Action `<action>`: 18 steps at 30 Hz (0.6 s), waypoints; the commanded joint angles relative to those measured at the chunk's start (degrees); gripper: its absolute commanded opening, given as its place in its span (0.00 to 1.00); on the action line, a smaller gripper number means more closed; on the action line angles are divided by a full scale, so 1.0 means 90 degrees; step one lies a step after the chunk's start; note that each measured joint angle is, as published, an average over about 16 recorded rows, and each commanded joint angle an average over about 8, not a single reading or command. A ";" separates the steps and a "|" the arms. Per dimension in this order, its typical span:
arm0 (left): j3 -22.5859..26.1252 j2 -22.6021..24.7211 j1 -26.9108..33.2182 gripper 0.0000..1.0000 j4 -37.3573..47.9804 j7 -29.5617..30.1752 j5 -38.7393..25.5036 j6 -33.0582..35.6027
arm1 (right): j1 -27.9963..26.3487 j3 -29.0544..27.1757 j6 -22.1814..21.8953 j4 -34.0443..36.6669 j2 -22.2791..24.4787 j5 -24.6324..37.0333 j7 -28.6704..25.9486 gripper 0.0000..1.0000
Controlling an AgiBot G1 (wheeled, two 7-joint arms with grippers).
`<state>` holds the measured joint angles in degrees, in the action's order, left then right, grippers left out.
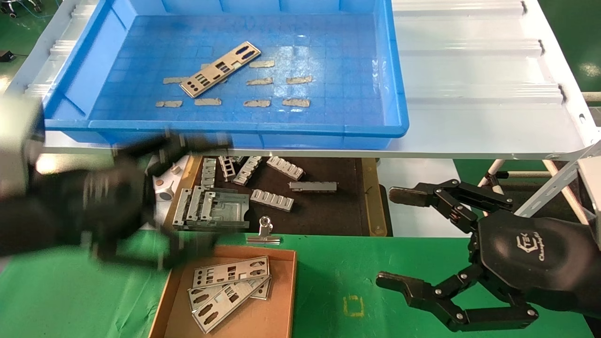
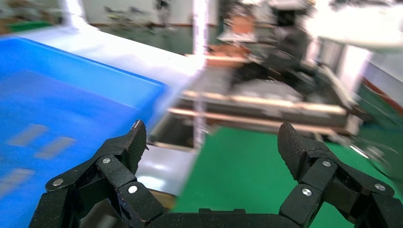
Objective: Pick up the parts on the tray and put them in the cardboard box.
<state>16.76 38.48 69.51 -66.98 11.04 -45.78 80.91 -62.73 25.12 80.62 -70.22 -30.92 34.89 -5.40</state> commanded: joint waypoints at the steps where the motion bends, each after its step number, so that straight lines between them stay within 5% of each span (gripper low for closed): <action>1: 0.0009 0.0106 0.0254 1.00 0.0201 0.0043 -0.0094 -0.0151 | 0.0000 0.0000 0.0000 0.0000 0.0000 0.0000 0.0000 0.00; 18: 0.1147 0.1779 0.3230 1.00 0.3888 -0.0375 -0.2439 -0.1124 | 0.0000 0.0000 0.0000 0.0000 0.0000 0.0000 0.0000 0.00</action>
<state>26.71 54.16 97.83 -32.55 7.29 -67.03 70.94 -62.73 25.12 80.62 -70.22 -30.92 34.89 -5.40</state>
